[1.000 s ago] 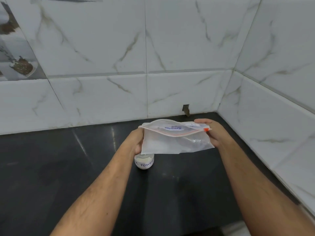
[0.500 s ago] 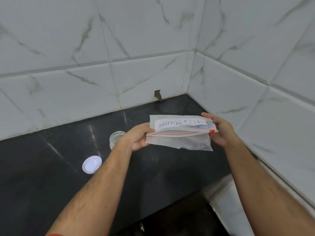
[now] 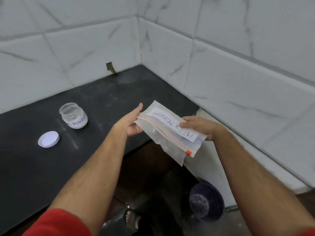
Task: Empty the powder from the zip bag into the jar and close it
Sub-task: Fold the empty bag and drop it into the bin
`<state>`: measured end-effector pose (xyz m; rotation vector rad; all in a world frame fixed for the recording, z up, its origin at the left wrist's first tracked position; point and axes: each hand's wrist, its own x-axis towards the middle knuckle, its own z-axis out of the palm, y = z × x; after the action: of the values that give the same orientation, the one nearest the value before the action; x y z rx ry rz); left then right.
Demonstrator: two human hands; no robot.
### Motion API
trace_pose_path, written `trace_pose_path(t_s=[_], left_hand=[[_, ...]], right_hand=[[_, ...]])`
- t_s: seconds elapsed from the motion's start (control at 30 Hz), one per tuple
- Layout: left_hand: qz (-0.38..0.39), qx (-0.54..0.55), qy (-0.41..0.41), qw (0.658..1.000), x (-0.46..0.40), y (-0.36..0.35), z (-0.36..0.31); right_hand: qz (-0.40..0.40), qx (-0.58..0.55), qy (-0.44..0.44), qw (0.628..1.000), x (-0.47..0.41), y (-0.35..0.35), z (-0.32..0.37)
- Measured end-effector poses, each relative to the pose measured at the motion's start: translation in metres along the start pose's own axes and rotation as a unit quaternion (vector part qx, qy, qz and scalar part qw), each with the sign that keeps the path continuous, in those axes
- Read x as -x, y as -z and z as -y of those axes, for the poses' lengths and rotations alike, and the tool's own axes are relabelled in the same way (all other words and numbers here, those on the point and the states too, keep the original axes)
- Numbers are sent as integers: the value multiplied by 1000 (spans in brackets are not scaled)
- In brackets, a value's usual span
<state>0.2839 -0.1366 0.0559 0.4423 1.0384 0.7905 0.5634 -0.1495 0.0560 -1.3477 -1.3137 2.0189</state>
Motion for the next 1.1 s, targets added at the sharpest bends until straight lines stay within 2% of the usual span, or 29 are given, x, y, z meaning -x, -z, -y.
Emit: trace_pose_path(t_s=[0.07, 0.2, 0.27, 0.4, 0.57, 0.7, 0.87, 1.1], left_hand=[[7, 52, 6, 999, 2, -18, 24], [-54, 100, 16, 993, -1, -45, 84], [-51, 74, 43, 995, -1, -62, 119], [8, -44, 101, 994, 0, -92, 165], [14, -217, 49, 975, -17, -107, 177], [-38, -252, 52, 966, -31, -105, 200], [-66, -264, 37, 961, -40, -101, 231], [-72, -286, 49, 954, -54, -116, 274]], right_hand=[[-24, -49, 15, 998, 23, 12, -27], [-84, -141, 45, 985, 56, 29, -71], [-127, -174, 53, 975, 64, 29, -90], [-209, -208, 39, 955, 73, 20, -124], [-309, -201, 14, 929, 81, 5, -158], [-366, -182, -8, 913, 85, -5, -184], [-414, -206, -37, 886, 89, -3, -218], [-425, -225, -66, 874, 104, 14, -258]])
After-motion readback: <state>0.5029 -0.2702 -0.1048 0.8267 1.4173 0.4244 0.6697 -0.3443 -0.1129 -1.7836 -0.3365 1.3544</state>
